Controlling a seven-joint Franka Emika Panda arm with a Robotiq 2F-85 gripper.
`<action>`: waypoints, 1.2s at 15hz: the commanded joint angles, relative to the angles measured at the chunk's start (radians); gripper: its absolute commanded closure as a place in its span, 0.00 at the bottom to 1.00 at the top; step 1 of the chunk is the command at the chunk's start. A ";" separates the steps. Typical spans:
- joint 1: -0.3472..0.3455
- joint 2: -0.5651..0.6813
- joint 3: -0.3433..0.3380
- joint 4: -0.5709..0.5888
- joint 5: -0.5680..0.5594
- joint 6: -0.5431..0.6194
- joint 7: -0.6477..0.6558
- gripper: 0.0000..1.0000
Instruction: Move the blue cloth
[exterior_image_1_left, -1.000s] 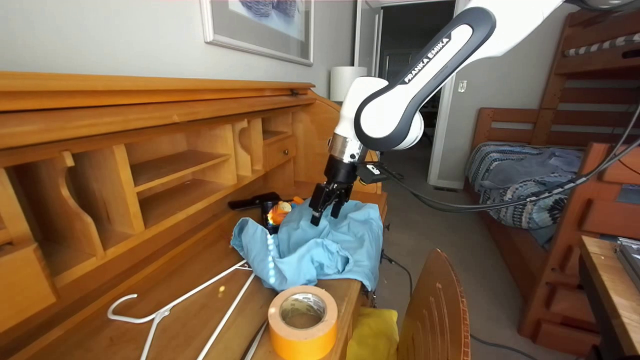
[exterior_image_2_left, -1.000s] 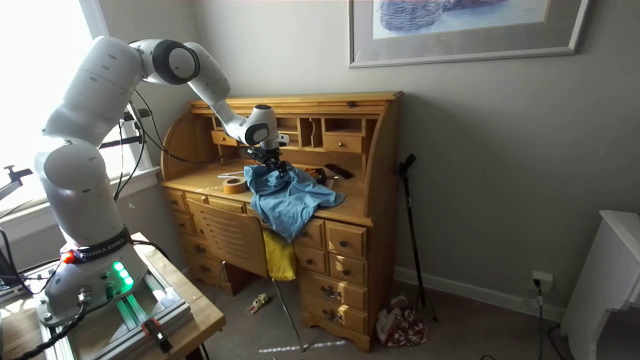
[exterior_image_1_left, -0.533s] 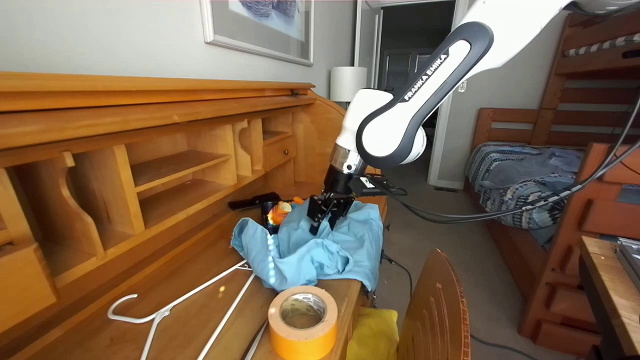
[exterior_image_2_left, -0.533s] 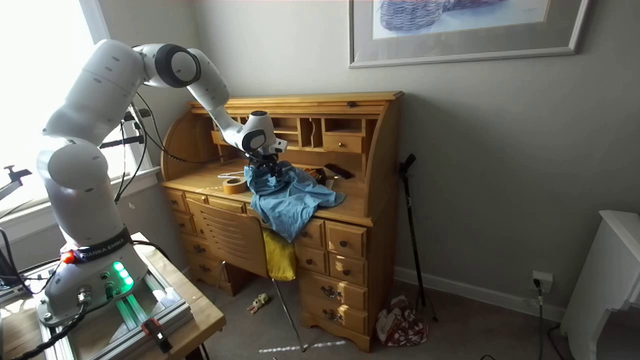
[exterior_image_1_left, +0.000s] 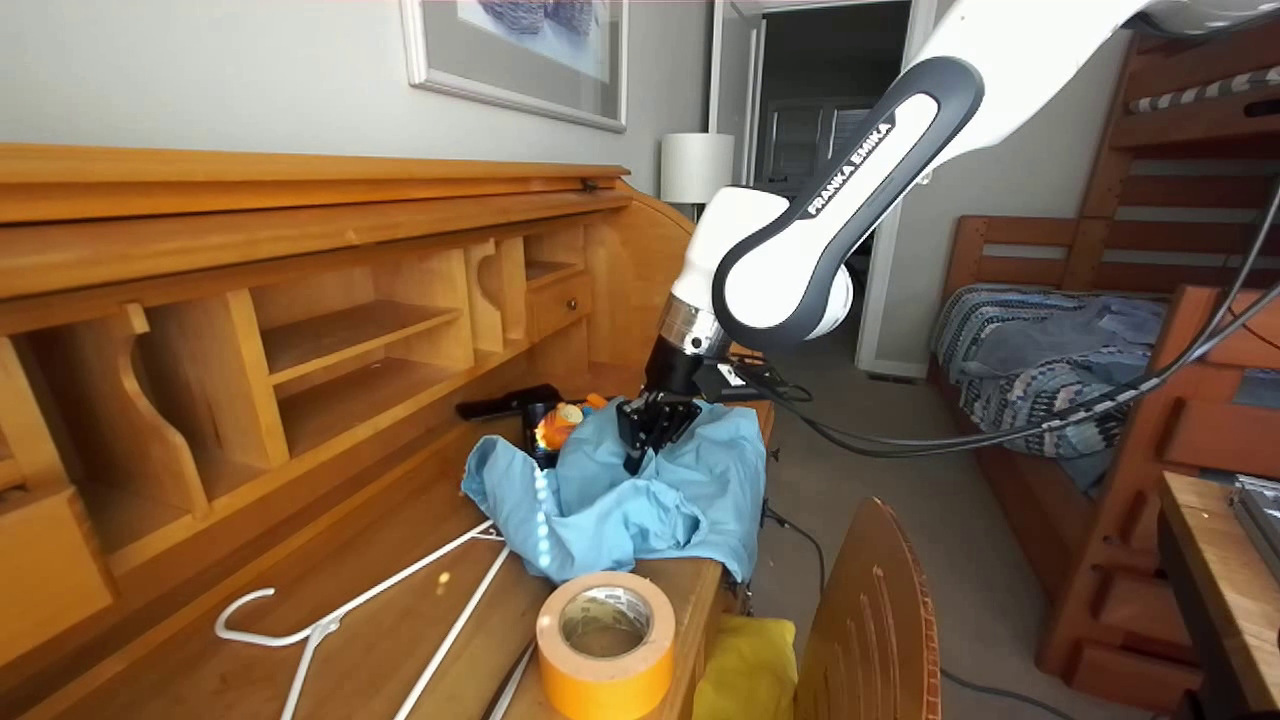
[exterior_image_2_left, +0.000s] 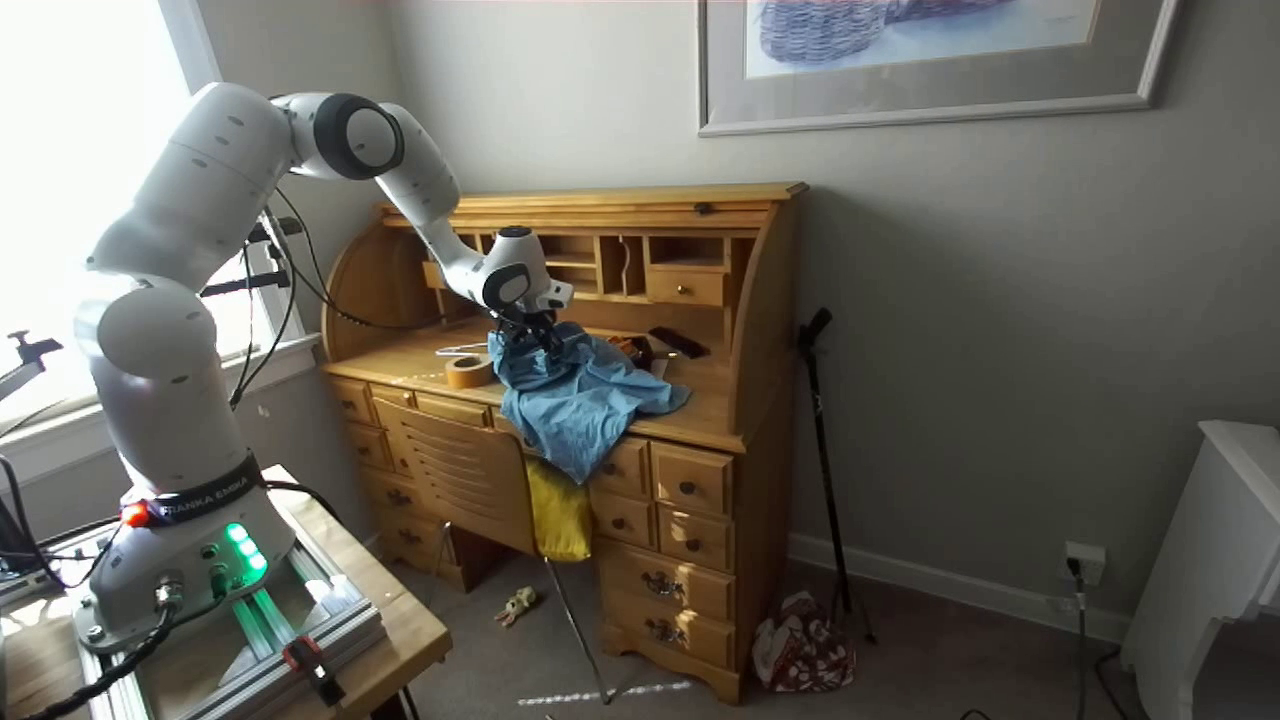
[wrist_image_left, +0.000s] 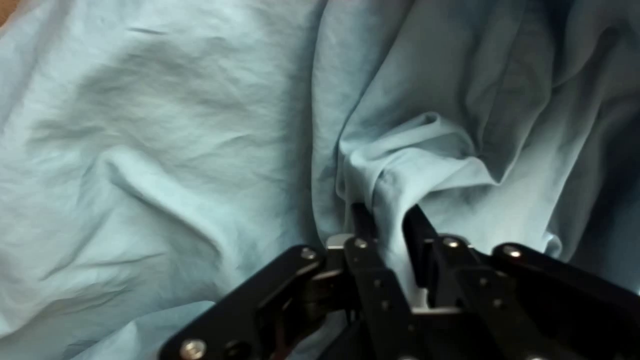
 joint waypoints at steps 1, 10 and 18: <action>-0.002 0.003 0.008 0.005 0.016 0.006 -0.015 0.94; -0.027 0.122 0.123 0.123 0.115 0.456 0.053 0.99; 0.068 0.378 0.107 0.488 0.150 0.703 0.140 0.99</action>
